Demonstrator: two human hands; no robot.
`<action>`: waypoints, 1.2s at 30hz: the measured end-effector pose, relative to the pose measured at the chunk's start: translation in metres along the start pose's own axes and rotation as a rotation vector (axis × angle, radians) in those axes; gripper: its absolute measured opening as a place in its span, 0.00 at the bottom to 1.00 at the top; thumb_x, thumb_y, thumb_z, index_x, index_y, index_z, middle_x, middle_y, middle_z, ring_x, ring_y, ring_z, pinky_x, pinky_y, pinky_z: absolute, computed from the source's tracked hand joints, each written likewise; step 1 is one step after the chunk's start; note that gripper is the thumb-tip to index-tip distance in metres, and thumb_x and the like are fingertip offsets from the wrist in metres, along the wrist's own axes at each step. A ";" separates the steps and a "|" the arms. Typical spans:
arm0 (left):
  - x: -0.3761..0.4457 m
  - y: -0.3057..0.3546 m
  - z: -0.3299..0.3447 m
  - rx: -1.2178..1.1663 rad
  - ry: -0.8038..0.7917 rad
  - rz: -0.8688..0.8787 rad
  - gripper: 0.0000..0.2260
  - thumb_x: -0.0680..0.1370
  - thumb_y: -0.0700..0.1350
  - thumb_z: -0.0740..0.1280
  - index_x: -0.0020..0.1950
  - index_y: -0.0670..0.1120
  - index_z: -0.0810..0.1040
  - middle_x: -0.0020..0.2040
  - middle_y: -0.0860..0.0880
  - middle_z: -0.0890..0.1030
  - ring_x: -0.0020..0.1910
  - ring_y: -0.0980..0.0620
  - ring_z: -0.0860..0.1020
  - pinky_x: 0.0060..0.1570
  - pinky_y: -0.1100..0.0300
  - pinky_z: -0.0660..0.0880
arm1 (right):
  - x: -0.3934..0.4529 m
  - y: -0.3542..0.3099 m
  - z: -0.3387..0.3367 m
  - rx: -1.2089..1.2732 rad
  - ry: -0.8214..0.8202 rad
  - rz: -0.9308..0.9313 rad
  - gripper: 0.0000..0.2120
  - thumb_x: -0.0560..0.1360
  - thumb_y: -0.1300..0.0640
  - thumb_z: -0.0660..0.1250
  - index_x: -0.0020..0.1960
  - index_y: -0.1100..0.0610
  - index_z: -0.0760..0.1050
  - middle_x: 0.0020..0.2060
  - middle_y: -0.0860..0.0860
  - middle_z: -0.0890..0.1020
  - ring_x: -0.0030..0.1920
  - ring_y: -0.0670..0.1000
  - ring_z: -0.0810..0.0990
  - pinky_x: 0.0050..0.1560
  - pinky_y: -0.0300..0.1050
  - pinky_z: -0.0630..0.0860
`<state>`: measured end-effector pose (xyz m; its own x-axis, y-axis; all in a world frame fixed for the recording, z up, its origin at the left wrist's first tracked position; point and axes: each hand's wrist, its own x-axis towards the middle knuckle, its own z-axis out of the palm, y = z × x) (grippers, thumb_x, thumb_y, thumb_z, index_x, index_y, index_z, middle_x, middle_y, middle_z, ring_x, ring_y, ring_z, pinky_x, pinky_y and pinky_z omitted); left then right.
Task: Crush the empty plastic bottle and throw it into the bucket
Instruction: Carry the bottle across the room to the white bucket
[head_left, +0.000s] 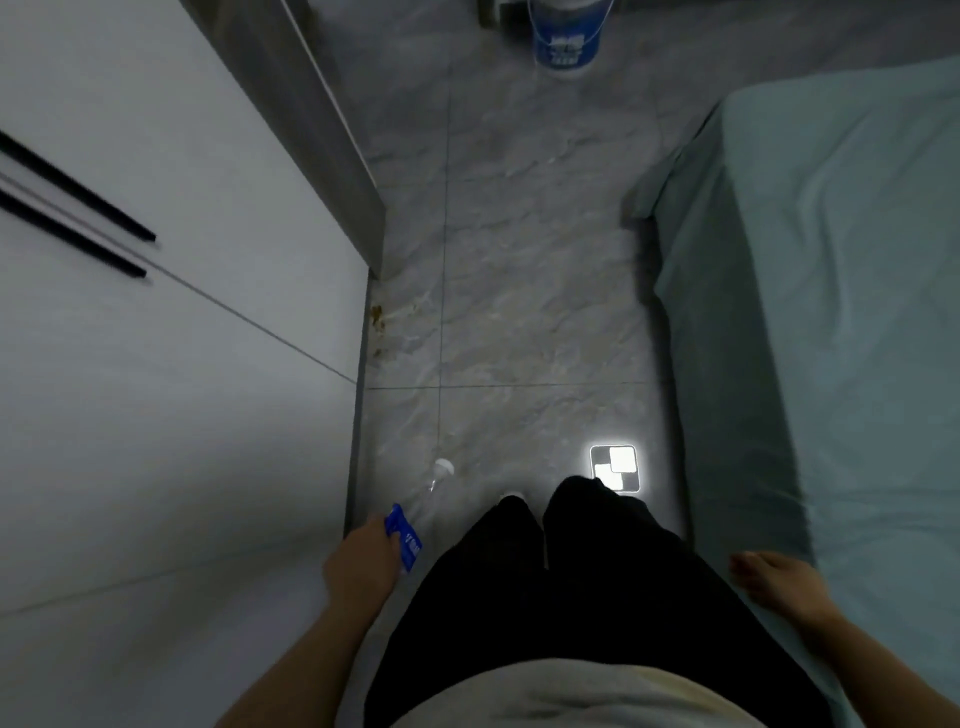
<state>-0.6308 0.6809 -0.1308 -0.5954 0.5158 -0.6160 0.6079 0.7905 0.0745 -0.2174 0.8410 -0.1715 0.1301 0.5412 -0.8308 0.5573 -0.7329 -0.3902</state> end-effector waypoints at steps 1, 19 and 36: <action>0.015 0.012 -0.013 -0.005 0.001 0.013 0.11 0.79 0.48 0.57 0.53 0.41 0.72 0.52 0.40 0.81 0.50 0.41 0.79 0.48 0.52 0.74 | 0.003 -0.007 -0.002 0.011 0.017 0.015 0.13 0.77 0.62 0.57 0.52 0.70 0.75 0.38 0.56 0.79 0.31 0.50 0.77 0.24 0.31 0.72; 0.200 0.191 -0.138 -0.023 -0.042 -0.038 0.09 0.78 0.48 0.57 0.47 0.46 0.74 0.44 0.45 0.80 0.38 0.49 0.75 0.39 0.60 0.69 | 0.157 -0.306 -0.056 0.034 -0.001 -0.098 0.12 0.77 0.62 0.57 0.51 0.70 0.75 0.46 0.62 0.79 0.40 0.56 0.77 0.36 0.42 0.69; 0.431 0.352 -0.301 0.054 0.043 0.083 0.10 0.77 0.50 0.58 0.51 0.46 0.75 0.51 0.42 0.81 0.49 0.42 0.79 0.41 0.59 0.67 | 0.257 -0.495 -0.075 0.101 0.061 0.085 0.13 0.77 0.64 0.57 0.52 0.72 0.74 0.46 0.62 0.77 0.39 0.58 0.75 0.31 0.42 0.73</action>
<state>-0.8317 1.2810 -0.1339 -0.5631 0.5935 -0.5750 0.6826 0.7262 0.0811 -0.3986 1.3738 -0.1626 0.2246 0.4975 -0.8379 0.4571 -0.8132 -0.3603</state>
